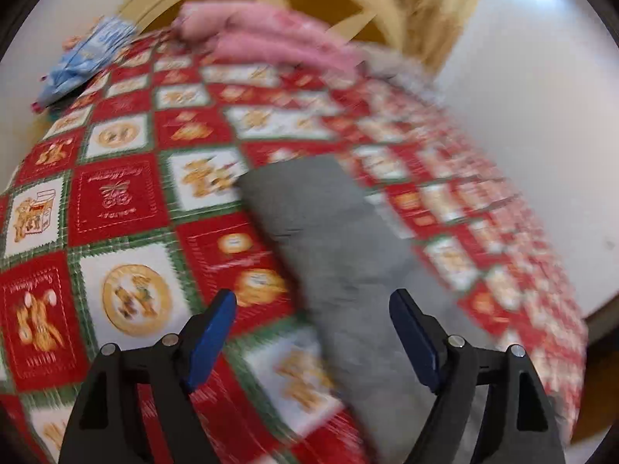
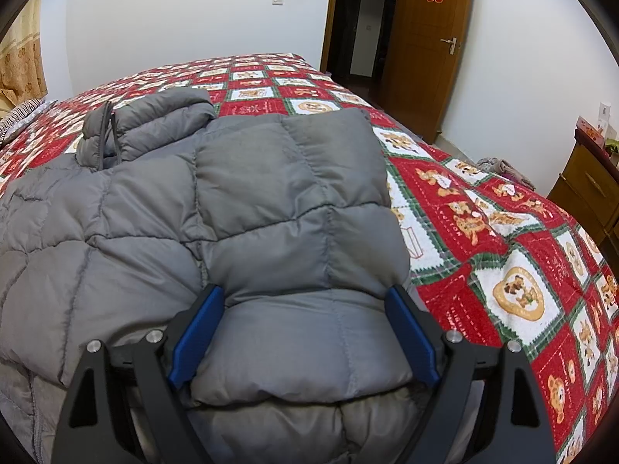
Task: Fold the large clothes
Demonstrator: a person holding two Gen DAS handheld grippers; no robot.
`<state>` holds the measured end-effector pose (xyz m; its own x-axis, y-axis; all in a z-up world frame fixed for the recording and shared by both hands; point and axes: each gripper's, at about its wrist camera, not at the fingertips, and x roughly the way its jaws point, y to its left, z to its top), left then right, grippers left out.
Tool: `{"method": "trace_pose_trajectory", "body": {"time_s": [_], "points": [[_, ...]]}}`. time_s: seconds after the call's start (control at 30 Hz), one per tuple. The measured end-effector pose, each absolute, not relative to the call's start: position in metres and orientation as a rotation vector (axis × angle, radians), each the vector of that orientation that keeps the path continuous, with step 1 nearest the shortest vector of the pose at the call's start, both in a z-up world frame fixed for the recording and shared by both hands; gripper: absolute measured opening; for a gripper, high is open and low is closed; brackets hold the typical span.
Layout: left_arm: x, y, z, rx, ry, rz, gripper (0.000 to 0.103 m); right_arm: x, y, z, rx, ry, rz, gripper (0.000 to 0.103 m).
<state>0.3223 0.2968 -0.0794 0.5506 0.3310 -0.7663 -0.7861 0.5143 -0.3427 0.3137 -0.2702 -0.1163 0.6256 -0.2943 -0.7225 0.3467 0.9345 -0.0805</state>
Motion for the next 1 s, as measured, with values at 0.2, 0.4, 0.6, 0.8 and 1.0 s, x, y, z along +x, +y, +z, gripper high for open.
{"method": "trace_pose_trajectory", "body": {"time_s": [0.2,0.4,0.6,0.8,1.0], "points": [[0.335,0.310,-0.109,-0.919,0.680,0.773,0.086,0.314,-0.269,-0.117,0.064,0.815,-0.372,0.088],[0.367,0.301,-0.123,-0.827,0.746,0.537,0.012,0.314,-0.270,-0.117,0.064,0.815,-0.372,0.089],[0.360,0.285,-0.096,-0.733,0.662,0.475,0.007,0.314,-0.269,-0.117,0.064,0.815,-0.372,0.089],[0.363,0.193,-0.003,-0.437,0.472,0.218,0.006,0.313,-0.269,-0.117,0.064,0.815,-0.372,0.089],[0.329,0.026,0.030,-0.076,0.387,-0.176,0.006,0.313,-0.271,-0.116,0.075,0.814,-0.369,0.089]]}}
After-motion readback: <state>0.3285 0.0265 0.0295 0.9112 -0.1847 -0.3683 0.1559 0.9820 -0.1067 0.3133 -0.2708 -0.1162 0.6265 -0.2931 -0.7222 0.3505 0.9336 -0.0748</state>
